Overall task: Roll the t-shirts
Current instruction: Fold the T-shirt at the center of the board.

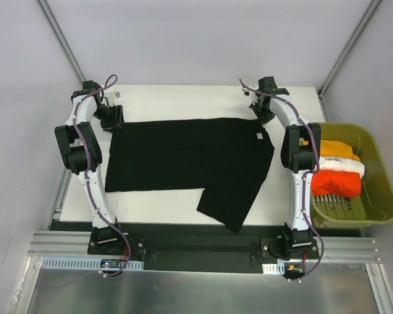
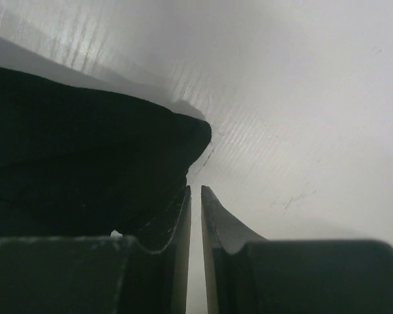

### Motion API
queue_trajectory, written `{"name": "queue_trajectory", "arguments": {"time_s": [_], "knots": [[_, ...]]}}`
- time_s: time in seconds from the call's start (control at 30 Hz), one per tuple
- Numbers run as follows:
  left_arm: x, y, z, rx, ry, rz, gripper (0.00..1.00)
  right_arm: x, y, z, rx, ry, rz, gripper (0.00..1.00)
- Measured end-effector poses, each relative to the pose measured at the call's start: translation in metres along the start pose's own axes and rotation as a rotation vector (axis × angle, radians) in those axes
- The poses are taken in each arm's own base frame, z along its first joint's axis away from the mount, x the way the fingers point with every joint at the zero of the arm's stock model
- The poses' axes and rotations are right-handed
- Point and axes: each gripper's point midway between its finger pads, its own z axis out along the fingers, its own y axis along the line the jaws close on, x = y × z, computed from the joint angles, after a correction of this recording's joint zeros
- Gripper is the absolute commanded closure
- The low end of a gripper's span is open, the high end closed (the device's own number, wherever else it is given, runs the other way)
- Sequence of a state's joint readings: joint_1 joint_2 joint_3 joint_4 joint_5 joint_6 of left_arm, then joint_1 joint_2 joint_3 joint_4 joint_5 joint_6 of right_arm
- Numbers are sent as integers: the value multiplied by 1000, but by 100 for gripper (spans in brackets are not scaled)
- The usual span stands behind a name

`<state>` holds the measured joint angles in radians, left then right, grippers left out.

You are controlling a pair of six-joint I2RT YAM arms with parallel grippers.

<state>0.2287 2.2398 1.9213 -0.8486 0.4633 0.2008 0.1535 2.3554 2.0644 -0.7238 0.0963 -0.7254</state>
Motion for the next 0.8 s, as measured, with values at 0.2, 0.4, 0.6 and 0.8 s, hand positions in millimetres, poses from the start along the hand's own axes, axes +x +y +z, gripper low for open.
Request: {"name": "queue_trajectory", "arguments": {"time_s": [0.2,0.4,0.6,0.8], "knots": [[-7,3,2,-4,-10,15,57,-5,0,10,-6,-6,1,86],[5,20,26,-25,50,5,57,1,2,22,-11,17,-2,86],[1,25,27,-47,48,14,58,4,-10,24,48,34,2,88],[1,26,26,-56,49,16,58,3,-26,22,129,38,2,89]]}}
